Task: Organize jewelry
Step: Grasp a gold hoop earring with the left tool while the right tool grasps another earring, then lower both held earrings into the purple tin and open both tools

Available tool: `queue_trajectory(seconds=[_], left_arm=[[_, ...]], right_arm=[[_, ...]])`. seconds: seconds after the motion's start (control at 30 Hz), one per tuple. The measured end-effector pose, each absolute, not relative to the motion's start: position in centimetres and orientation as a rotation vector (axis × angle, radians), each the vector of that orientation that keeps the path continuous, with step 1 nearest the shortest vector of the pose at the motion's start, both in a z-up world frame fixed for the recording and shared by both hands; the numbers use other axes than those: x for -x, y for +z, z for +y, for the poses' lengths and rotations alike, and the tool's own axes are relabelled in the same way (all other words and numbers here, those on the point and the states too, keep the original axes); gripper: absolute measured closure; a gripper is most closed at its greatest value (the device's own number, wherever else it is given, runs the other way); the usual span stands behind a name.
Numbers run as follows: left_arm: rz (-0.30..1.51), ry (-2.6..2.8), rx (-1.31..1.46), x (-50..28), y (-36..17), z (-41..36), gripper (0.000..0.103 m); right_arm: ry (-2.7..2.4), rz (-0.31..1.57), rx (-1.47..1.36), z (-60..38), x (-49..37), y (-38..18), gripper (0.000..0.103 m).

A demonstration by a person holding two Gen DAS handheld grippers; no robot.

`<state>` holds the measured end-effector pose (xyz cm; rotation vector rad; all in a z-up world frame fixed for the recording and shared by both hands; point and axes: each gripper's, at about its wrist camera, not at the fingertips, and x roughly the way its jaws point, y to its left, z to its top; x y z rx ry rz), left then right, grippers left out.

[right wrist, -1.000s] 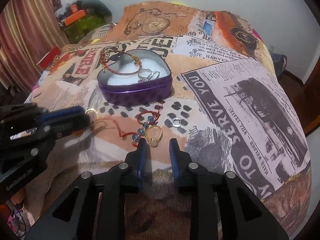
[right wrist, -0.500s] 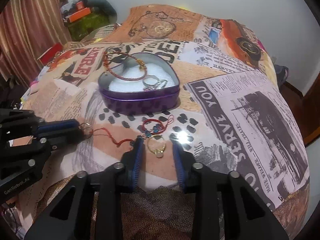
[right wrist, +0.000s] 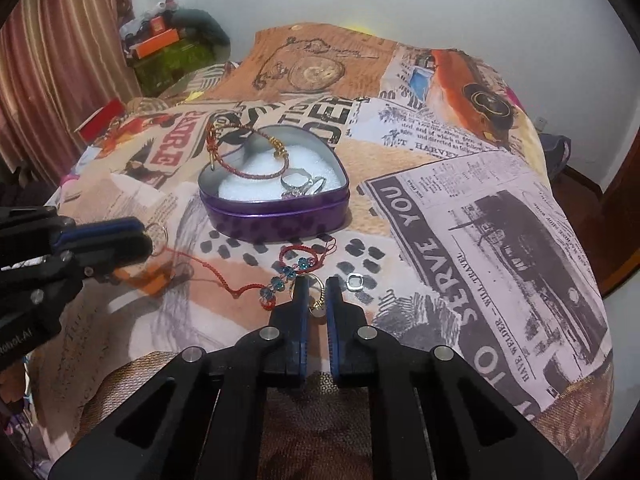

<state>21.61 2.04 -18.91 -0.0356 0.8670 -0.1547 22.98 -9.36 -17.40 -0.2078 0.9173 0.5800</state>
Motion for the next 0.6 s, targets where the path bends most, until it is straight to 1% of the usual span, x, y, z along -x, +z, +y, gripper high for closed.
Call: queue_trajectory(seconds=[0.43, 0.6], left_arm=[[0.816, -0.141, 0.037, -23.1, -17.2, 2.5, 0.096], [0.807, -0.145, 0.041, -24.2, -17.1, 2.7, 0.096]], right_arm=[[0.618, 0.813, 0.122, -9.1, -22.9, -12.7, 0.096], [0.629, 0.792, 0.107, -8.3, -23.7, -12.0, 0.096]])
